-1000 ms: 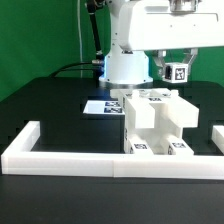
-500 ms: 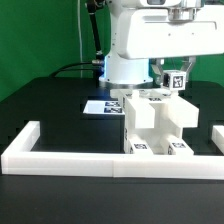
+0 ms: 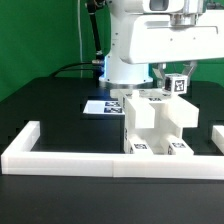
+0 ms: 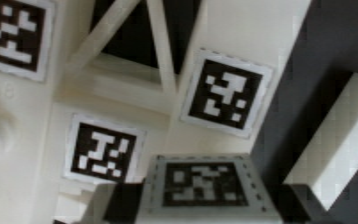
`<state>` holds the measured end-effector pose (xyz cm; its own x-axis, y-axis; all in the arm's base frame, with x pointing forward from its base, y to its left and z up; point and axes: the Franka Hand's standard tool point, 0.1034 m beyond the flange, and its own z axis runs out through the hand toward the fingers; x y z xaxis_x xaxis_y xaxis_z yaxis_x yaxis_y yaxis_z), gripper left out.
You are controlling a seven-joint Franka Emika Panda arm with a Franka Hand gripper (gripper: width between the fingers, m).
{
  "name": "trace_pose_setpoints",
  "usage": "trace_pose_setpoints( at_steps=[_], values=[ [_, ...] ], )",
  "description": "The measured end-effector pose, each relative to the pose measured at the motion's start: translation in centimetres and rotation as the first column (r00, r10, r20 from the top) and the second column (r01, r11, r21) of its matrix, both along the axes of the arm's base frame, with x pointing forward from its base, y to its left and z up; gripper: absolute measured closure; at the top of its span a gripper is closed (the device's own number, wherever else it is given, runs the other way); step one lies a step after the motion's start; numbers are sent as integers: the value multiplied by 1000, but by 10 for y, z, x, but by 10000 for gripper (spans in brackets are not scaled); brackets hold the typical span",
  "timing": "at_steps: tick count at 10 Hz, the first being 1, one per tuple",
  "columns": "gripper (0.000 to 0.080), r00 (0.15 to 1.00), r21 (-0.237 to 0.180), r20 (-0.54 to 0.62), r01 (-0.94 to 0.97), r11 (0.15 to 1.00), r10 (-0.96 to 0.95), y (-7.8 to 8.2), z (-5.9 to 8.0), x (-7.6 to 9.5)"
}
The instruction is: Assemble chair
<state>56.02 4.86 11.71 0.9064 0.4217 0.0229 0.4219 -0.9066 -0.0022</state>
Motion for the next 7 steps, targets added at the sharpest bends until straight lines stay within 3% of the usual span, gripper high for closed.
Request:
trace_pose_setpoints(
  at_steps=[7],
  values=[
    [522, 1000, -2, 8, -4, 1000, 4, -1, -2, 3]
  ],
)
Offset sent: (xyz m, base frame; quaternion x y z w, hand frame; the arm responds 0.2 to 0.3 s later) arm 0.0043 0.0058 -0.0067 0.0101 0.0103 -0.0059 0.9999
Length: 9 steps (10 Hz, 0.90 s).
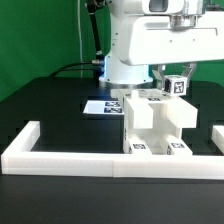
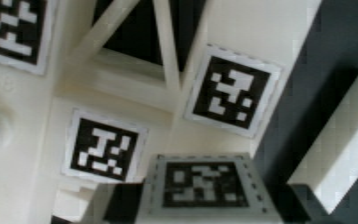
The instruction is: Assemble chair
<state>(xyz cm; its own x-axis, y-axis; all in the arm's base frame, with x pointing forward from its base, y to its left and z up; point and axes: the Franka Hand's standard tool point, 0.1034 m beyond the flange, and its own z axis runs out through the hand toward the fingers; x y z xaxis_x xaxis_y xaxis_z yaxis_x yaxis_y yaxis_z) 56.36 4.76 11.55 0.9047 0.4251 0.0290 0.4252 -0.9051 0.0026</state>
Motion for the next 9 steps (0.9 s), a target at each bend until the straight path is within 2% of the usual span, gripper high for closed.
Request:
trace_pose_setpoints(
  at_steps=[9],
  values=[
    [522, 1000, 1, 0, 30, 1000, -30, 0, 0, 0]
  ],
)
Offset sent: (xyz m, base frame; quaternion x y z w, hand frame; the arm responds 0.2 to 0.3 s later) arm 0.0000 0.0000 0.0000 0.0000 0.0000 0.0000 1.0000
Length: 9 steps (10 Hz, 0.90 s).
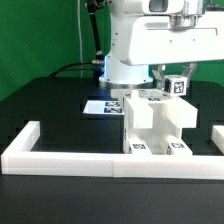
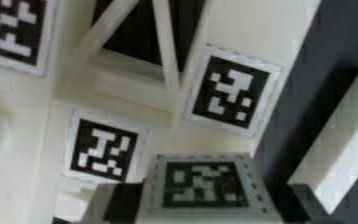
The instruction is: Assemble chair
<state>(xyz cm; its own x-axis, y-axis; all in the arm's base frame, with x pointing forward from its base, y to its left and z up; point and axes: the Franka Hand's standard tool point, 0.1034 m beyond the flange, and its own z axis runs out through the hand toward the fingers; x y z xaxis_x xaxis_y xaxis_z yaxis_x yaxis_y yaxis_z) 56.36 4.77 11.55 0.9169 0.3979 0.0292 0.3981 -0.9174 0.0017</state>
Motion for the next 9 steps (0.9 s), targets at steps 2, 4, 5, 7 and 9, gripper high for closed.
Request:
trace_pose_setpoints(
  at_steps=[2, 4, 5, 7, 9],
  values=[
    [522, 993, 5, -2, 119, 993, -119, 0, 0, 0],
    [522, 968, 9, -4, 250, 968, -250, 1, 0, 0],
    [522, 951, 11, -5, 308, 951, -308, 1, 0, 0],
    [522, 893, 14, -9, 449, 893, -449, 2, 0, 0],
    [522, 835, 17, -13, 551, 835, -550, 2, 0, 0]
  ],
)
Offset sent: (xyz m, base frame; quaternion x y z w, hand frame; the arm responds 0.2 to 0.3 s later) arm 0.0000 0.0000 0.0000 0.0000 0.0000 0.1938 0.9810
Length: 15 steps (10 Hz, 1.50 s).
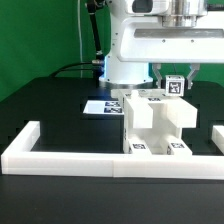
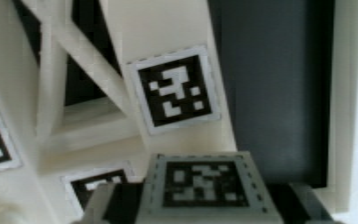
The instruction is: Assemble chair
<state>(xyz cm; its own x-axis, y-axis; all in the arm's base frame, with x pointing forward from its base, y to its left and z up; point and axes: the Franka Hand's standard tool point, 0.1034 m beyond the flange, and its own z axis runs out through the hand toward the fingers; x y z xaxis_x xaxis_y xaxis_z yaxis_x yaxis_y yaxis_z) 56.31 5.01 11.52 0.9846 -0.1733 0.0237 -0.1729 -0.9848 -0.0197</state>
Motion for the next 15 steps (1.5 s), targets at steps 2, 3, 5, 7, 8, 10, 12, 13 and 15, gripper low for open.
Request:
trace_pose_setpoints(
  at_steps=[2, 3, 5, 7, 8, 10, 12, 13, 15],
  values=[
    [522, 988, 12, -4, 156, 988, -156, 1, 0, 0],
    [522, 983, 13, -5, 185, 983, -185, 2, 0, 0],
    [522, 940, 27, -13, 341, 940, -341, 4, 0, 0],
    [522, 901, 33, -20, 433, 901, -433, 5, 0, 0],
    [522, 859, 39, -27, 512, 858, -511, 6, 0, 0],
    [522, 769, 45, -41, 639, 768, -638, 8, 0, -1],
    [446, 753, 45, -43, 658, 752, -656, 9, 0, -1],
    [248, 778, 41, -41, 628, 777, -627, 9, 0, -1],
    [179, 819, 42, -38, 574, 818, -573, 14, 0, -1]
  ],
)
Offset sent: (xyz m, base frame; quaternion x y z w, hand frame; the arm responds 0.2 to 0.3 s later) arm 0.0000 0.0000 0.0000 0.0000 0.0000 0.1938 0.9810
